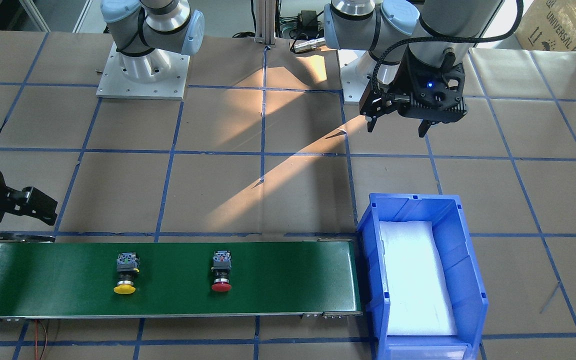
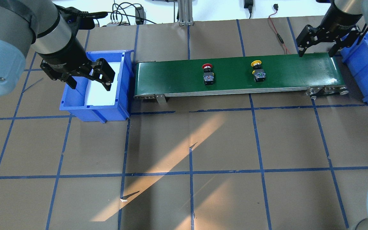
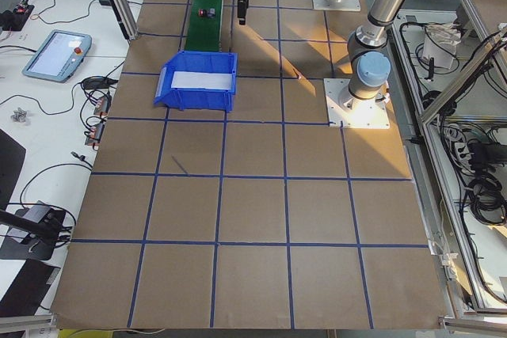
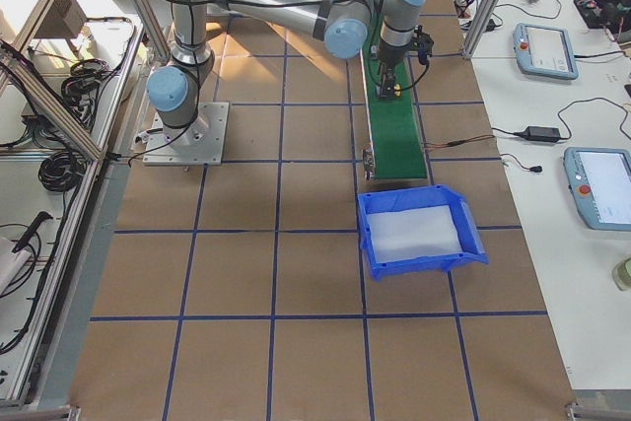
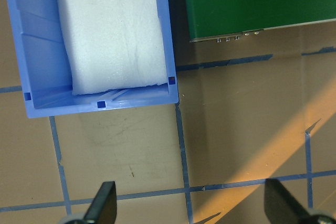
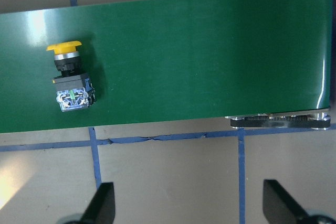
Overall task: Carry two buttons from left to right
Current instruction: 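Move the right gripper down over the yellow button on the belt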
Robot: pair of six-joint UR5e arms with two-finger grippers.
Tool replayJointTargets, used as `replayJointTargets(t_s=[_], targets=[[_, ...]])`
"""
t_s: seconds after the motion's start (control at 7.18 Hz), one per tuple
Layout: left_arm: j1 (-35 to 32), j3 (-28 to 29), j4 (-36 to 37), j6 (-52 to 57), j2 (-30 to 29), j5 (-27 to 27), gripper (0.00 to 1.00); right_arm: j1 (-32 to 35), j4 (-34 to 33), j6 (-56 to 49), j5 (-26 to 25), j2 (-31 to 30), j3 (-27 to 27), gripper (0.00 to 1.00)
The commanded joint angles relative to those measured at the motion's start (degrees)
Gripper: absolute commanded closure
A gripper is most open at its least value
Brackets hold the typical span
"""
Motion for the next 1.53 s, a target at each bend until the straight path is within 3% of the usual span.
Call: replayJointTargets(t_s=[0.0, 0.28, 0.97, 1.39], targets=[[-0.1, -0.5, 0.0, -0.1, 0.0, -0.1, 0.00, 0.0, -2.6, -0.5, 0.2, 5.0, 0.5, 0.00], [-0.2, -1.6, 0.1, -0.1, 0.4, -0.3, 0.00, 0.1, -2.7, -0.6, 0.1, 5.3, 1.6, 0.00], [-0.2, -1.5, 0.1, 0.1, 0.5, -0.3, 0.00, 0.9, -11.7, -0.6, 0.1, 6.3, 2.3, 0.00], [-0.2, -1.5, 0.1, 0.2, 0.5, -0.3, 0.00, 1.6, -12.2, -0.6, -0.3, 6.0, 3.3, 0.00]])
